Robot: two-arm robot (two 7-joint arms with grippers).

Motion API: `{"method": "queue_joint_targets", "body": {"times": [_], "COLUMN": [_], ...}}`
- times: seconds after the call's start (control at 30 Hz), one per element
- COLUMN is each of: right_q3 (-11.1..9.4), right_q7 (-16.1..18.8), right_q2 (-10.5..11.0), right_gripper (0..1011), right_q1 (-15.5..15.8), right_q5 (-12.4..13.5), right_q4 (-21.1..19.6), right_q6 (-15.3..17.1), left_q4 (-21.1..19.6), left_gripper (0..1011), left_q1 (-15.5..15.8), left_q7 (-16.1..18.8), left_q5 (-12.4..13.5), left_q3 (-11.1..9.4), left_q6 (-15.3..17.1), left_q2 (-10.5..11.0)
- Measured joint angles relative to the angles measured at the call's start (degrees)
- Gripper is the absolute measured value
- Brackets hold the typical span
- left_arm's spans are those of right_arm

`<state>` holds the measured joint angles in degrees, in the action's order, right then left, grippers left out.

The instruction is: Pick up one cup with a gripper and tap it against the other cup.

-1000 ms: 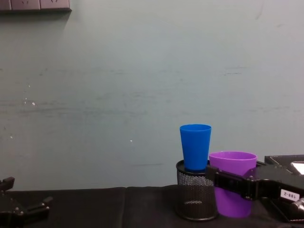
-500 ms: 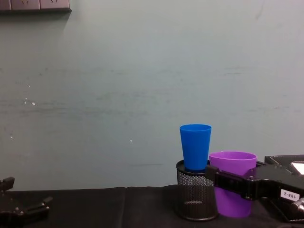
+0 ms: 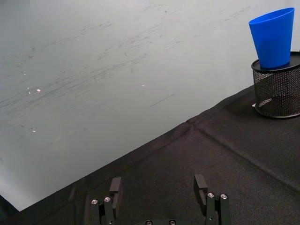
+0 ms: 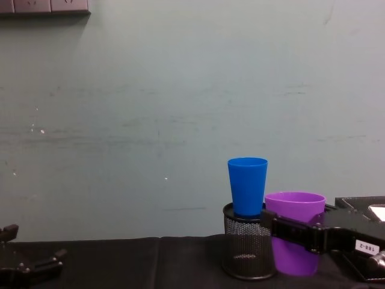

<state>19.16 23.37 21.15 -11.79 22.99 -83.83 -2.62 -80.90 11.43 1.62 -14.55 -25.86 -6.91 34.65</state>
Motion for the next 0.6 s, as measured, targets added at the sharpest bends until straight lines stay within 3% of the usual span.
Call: {"method": "queue_joint_targets", "body": {"times": [0.6], "right_q3": [0.0], "right_q7": [0.0], "right_q2": [0.0], "right_gripper": [729], "right_q1": [0.0], "right_q5": [0.0], "right_q4": [0.0], "right_q6": [0.0], "left_q4": [0.0], "left_gripper": [1000], "left_q1": [0.0], "left_q7": [0.0], "left_q5": [0.0], "left_q3": [0.0], "left_q6": [0.0], "left_q2": [0.0]}}
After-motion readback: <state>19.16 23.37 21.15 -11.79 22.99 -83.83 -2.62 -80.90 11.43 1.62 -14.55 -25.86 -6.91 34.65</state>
